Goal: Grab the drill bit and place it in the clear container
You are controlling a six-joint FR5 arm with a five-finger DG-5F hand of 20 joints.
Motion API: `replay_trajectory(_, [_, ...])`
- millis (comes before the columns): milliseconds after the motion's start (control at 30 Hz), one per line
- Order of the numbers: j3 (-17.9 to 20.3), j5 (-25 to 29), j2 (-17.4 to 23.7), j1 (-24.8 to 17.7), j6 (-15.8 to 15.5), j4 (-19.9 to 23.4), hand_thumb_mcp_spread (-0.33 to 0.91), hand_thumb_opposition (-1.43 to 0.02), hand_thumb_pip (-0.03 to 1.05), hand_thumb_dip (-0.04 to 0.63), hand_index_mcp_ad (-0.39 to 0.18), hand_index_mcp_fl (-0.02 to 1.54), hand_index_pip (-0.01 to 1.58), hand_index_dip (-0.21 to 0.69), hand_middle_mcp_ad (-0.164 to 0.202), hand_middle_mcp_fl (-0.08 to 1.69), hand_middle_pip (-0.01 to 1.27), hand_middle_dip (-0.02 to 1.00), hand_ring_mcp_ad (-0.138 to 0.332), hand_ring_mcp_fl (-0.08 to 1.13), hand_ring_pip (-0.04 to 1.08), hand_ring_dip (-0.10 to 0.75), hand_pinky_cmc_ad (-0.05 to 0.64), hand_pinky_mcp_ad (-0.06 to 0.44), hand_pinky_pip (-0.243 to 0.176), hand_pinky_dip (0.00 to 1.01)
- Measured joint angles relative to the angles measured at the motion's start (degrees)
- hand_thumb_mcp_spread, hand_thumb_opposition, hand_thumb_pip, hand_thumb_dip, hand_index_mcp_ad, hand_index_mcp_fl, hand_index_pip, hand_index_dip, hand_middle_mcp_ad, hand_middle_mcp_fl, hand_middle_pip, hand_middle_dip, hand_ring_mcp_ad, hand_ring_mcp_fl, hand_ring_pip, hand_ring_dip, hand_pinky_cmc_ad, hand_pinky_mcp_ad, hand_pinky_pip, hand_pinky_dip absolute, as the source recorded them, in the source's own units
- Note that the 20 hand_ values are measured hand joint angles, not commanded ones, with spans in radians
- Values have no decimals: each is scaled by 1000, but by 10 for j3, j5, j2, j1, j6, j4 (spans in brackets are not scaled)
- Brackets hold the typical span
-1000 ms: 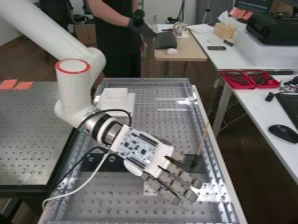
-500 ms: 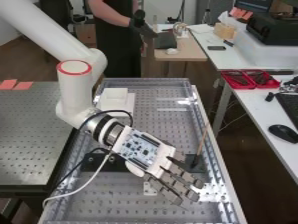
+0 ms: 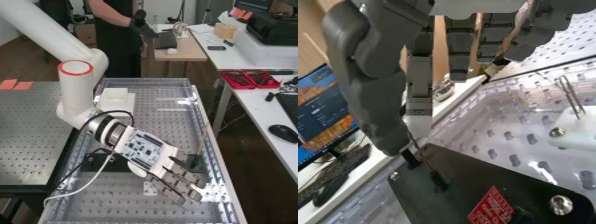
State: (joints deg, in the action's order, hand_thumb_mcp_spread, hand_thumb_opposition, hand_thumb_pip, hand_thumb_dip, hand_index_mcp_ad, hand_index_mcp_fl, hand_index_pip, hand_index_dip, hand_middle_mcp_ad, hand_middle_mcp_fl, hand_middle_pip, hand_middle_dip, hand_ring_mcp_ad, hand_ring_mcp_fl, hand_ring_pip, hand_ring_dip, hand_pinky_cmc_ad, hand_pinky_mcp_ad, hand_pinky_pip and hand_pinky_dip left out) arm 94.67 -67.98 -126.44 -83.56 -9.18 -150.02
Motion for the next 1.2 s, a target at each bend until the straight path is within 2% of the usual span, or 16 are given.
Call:
replay_trajectory(167, [-2,-2,-1,1,-4,-3,520,-883,515,276,-138,539,1185,396,66,204,124,190,84,16,101,5,258,117,-77,138])
replay_trajectory(333, [-3,-3,-1,2,-8,-5,545,-897,515,272,-157,541,1204,396,66,218,126,190,84,16,105,5,258,117,-77,136])
replay_trajectory(933, [-8,-4,-6,4,-4,-5,543,-911,503,271,-159,557,1204,396,66,220,120,188,80,31,103,5,278,120,-77,138])
replay_trajectory(1200, [-12,-9,-8,5,-3,-7,545,-911,501,271,-159,518,1105,396,66,216,124,194,80,31,103,5,278,117,-77,138])
